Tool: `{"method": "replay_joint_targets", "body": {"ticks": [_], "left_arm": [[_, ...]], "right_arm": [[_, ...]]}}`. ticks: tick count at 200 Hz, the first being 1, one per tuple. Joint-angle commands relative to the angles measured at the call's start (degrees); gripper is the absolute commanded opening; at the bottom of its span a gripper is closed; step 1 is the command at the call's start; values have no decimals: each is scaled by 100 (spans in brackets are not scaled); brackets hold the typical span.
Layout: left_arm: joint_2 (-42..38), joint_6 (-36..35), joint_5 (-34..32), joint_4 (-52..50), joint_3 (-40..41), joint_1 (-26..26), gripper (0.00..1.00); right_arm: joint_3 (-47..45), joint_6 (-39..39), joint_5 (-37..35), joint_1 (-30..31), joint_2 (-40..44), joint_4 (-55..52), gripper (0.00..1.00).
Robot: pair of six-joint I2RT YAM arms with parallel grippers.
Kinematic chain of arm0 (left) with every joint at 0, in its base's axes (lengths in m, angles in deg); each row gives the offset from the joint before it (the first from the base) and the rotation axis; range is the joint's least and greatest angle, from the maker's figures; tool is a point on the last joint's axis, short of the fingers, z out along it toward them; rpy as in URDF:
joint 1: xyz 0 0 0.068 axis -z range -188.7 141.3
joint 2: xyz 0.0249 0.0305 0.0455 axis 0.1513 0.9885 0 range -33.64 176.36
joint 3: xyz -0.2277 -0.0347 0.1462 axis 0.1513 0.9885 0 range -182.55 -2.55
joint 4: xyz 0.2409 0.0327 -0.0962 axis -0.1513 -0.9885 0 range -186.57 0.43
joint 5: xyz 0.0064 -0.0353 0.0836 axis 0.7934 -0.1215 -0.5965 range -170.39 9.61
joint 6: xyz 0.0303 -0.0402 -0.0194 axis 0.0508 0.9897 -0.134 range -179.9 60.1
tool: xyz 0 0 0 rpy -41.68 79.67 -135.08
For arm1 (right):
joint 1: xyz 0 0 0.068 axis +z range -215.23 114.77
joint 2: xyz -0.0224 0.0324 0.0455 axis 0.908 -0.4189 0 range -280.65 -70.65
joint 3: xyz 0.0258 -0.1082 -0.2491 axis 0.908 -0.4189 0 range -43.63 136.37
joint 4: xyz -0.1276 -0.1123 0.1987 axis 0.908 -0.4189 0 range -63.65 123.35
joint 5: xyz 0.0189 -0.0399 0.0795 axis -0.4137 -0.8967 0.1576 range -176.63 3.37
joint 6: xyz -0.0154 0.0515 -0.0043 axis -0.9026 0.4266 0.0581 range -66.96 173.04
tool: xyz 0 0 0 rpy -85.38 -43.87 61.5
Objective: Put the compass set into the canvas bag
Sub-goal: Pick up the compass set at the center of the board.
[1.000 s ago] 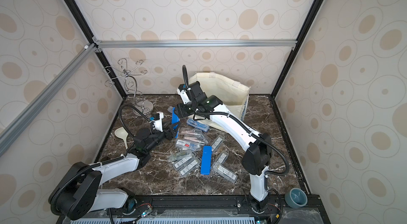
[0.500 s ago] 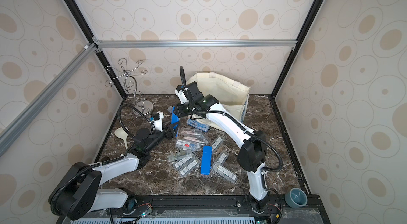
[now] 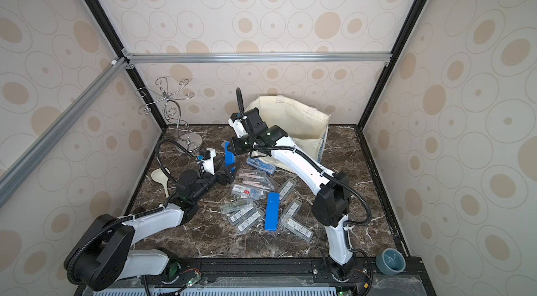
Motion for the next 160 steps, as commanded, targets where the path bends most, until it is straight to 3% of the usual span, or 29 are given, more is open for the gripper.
{"method": "replay_joint_targets", "body": {"ticks": [1,81,160], "left_arm": [[-100,-77,68,242,21,28,100],[-288,38,139,-375,73,27,100],[-410,175,-23,-642,149,26,100]], "right_arm": [[176,-47,-64,29,-3,39,11],[932,-898,-1162,-187,412,-459,10],[1721,-1383,-1619,-1069,948,-413,8]]}}
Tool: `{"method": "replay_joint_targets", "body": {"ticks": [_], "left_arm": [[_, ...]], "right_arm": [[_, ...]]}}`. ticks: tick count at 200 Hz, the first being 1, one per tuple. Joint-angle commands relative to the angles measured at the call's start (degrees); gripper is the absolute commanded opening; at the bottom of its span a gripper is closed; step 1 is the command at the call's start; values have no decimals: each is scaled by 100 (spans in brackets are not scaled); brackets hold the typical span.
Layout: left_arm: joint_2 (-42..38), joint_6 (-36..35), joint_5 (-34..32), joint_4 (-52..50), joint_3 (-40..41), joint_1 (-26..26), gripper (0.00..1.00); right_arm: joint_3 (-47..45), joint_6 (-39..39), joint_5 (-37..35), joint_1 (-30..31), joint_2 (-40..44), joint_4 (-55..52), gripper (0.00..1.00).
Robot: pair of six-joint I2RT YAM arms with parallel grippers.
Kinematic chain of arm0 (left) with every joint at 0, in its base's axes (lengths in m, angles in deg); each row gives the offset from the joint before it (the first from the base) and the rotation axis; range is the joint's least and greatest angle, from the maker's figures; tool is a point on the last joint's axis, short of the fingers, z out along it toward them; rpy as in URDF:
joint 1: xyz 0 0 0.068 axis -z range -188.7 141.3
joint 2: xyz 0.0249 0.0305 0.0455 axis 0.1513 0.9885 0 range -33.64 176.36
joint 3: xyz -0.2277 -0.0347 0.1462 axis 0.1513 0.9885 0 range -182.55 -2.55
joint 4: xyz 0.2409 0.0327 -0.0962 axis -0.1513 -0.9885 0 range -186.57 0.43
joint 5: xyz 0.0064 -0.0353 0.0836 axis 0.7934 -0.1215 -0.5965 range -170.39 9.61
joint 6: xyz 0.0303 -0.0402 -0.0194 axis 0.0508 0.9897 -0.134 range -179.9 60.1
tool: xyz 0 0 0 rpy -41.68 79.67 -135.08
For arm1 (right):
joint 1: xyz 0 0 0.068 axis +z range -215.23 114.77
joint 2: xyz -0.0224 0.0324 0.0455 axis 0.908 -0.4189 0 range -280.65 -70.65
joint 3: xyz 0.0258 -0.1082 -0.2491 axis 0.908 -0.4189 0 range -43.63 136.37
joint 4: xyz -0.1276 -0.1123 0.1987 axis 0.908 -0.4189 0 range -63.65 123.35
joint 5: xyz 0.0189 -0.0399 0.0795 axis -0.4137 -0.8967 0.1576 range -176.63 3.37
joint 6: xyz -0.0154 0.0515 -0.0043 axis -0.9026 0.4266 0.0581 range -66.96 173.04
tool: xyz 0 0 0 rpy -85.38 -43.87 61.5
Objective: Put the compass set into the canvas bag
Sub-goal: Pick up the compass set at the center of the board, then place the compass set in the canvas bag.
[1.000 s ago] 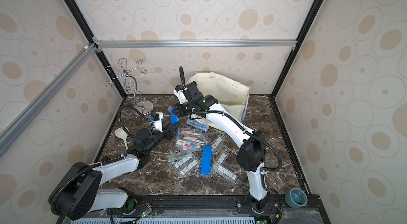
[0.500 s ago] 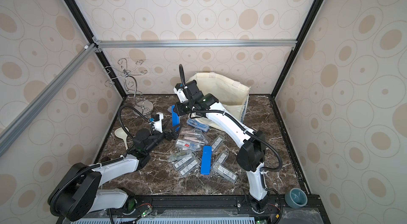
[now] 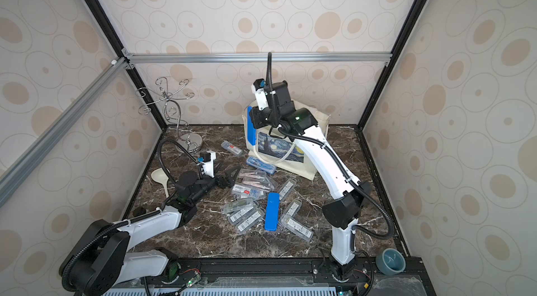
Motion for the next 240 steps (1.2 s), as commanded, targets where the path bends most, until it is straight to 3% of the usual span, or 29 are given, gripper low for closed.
{"method": "replay_joint_targets", "body": {"ticks": [1,66,143,201,240], "left_arm": [[-124,141,-76,-28,28,22,100],[-179,207,-201,-178,50,28,100],[-3,268,-339,-434,-38,27,100],[152,364,-417,-795,-198,24,100],[329,482,-859,-1493,-478,29,100]], "right_arm": [[354,-270,-261,-232,334,68,8],[191,-714,-964,-1000,450,305,8],[-1448,-813,-2044,-1140,38,406,7],[-2236,-581,-2272,-1274,-318,292,6],[-2396,-353,-1942,-1486,-354,109,8]]}}
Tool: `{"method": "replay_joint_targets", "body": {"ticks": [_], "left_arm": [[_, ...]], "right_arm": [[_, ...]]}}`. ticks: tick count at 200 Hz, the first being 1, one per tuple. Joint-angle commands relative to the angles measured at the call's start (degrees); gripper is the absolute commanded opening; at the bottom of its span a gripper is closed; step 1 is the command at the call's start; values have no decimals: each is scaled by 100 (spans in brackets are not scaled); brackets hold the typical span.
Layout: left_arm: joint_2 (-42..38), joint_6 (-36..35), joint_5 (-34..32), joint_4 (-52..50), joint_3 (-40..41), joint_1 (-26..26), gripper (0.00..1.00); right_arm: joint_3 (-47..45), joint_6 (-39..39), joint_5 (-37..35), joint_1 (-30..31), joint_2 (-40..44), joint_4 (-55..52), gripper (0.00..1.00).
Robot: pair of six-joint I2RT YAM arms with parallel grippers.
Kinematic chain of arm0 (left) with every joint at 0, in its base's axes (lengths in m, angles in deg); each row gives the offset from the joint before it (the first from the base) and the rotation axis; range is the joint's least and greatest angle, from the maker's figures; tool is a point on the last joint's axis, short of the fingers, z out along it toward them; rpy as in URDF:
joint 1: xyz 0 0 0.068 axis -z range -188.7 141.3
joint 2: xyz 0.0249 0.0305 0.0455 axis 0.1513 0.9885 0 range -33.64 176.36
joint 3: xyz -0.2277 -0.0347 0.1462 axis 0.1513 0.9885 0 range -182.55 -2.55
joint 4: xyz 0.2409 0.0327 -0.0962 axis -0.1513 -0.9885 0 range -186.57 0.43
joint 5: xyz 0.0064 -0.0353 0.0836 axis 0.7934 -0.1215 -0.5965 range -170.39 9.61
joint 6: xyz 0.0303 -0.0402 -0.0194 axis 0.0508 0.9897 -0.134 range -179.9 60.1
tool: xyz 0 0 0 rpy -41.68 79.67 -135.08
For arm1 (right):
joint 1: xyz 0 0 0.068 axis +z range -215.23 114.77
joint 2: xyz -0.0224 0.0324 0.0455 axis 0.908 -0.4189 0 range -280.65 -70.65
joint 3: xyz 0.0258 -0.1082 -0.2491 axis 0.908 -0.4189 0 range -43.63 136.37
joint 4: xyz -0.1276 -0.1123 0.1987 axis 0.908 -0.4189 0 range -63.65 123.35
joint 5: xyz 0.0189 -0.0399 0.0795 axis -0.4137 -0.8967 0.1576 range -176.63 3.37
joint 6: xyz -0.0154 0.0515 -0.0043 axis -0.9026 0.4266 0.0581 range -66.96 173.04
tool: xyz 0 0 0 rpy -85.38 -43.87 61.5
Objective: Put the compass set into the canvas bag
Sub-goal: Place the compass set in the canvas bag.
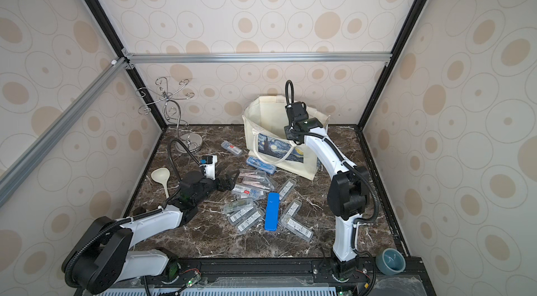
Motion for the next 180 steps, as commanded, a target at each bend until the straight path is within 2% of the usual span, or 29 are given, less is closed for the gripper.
{"method": "replay_joint_targets", "body": {"ticks": [1,61,81,121,180], "left_arm": [[124,166,-361,-522,-391,28,100],[397,322,-575,-1131,-702,28,100],[409,465,-970,-1416,-769,28,100],[443,601,-1668,-2023,-930,29,100],[704,672,-1820,-2525,-1236,19,100]], "right_arm": [[-62,204,110,-140,-13,-166,8],[90,234,298,-182,-124,-368,12],[137,232,365,-181,-145,-421,15],[255,227,420,-181,-111,-465,24],[553,194,558,-184,-19,-539,39]]}}
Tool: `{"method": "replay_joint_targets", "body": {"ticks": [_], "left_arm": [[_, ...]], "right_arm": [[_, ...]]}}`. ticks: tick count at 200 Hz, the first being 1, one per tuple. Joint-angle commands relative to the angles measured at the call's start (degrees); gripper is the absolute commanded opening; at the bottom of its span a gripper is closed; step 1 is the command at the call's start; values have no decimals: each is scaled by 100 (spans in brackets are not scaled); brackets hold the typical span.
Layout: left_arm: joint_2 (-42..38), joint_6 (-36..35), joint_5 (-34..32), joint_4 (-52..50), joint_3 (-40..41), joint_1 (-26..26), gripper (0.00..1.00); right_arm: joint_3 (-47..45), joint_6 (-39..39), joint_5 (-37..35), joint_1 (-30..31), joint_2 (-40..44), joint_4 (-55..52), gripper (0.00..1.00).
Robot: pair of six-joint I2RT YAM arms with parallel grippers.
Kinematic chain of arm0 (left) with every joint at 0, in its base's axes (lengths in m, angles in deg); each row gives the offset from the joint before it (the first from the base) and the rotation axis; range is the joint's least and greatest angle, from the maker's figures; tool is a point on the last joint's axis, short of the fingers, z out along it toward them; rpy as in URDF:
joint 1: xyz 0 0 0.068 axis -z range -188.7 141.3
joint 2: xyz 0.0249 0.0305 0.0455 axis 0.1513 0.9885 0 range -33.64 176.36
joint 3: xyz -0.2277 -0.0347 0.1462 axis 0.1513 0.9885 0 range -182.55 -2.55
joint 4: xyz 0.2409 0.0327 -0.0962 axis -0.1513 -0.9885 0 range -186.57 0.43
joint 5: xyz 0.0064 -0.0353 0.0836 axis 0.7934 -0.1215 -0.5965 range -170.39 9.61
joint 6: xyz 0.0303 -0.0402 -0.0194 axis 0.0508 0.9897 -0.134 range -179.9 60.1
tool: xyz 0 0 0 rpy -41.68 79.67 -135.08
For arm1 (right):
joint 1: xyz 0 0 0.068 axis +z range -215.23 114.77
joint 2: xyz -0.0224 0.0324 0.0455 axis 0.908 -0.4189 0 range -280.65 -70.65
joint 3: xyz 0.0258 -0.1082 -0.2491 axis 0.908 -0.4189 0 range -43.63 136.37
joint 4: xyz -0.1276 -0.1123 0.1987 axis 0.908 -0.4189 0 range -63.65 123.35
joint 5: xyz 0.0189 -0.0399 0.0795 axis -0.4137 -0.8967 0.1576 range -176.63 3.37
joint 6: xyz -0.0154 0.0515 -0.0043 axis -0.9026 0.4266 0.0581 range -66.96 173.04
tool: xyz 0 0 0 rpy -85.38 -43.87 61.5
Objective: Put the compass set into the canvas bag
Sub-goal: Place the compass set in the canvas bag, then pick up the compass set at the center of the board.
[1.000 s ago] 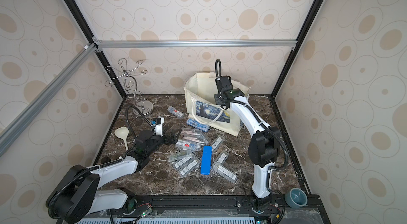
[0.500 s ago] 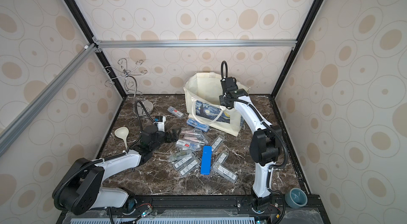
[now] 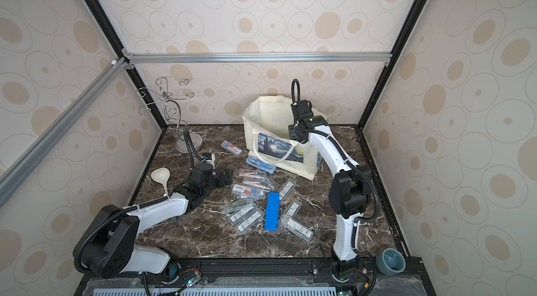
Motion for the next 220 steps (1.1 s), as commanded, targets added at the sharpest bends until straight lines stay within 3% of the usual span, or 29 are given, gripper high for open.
{"method": "replay_joint_targets", "body": {"ticks": [1,41,103,143,182,220], "left_arm": [[86,156,-225,-352,-241,19,100],[246,159,-305,-610,-449,19,100],[519,255,-511,-923,-687,19,100],[771,337,-784,-1324,-1117,10,100],[1168,580,-1343,-1945,-1841,-107,100],[1778,921,-1469,-2091,-2578,-322,100]], "right_arm": [[258,20,98,14,53,-190,40],[311,42,246,16,403,-199,44],[-742,147,1216,18,1847,715,49],[-1368,166,2302,22,2624,1069,56],[-2435,271,4094,90,3377,1774,63],[-3511,37,4320,566,3992,2218,69]]}}
